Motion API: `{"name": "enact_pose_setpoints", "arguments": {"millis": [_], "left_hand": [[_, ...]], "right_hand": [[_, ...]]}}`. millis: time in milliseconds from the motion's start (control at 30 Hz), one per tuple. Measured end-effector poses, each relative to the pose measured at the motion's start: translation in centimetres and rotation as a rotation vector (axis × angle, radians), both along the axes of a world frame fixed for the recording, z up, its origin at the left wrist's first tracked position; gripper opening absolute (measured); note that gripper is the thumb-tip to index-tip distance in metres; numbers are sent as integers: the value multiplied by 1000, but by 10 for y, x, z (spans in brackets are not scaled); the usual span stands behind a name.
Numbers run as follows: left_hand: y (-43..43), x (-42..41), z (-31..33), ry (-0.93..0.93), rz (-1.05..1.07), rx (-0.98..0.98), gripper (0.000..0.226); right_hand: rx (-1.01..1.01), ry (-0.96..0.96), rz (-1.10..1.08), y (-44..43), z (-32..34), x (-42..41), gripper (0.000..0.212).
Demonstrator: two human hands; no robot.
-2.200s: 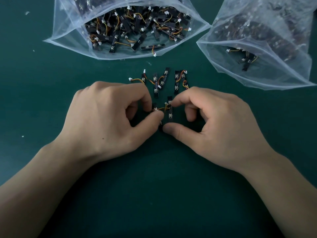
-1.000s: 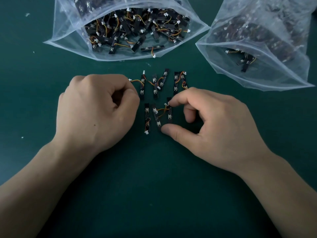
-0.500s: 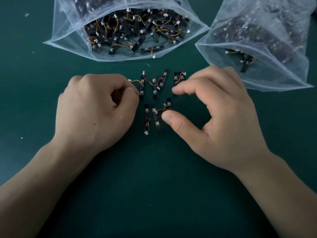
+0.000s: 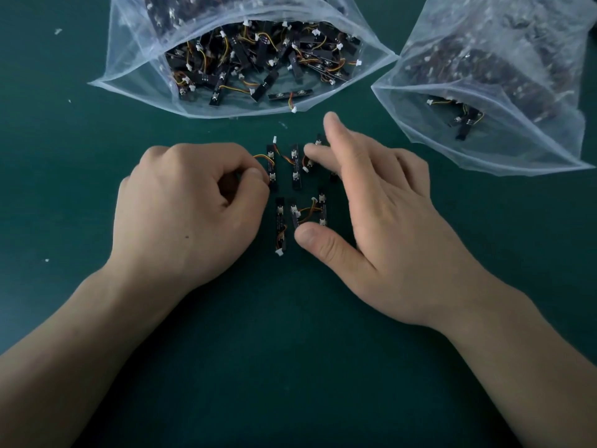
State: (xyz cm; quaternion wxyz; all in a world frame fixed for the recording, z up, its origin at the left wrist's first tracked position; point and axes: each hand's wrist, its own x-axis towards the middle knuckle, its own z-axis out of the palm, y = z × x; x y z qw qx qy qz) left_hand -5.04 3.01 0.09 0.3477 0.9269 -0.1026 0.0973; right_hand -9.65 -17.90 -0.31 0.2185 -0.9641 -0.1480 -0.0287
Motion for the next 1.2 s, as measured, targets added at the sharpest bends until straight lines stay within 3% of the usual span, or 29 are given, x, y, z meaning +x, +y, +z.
{"name": "enact_pose_setpoints", "arguments": {"millis": [300,600,900,1100,1200], "left_hand": [[0,-1,-1,-7,14,20,23],[1,1,-3,-7,20,23,24],[-1,0,0,25,31,46,28],[-1,-1,0,24,10,106,28],[-1,-1,-1,23,18,126,30]], "right_hand": [[-56,-53,-16,0,-1,-1,66],[-82,-19,8,1,2,0,64],[198,-174,-107,-6,5,-3,46],[172,-95,-119,-11,3,-4,58],[128,-95,-93,-9,2,-4,50]]}}
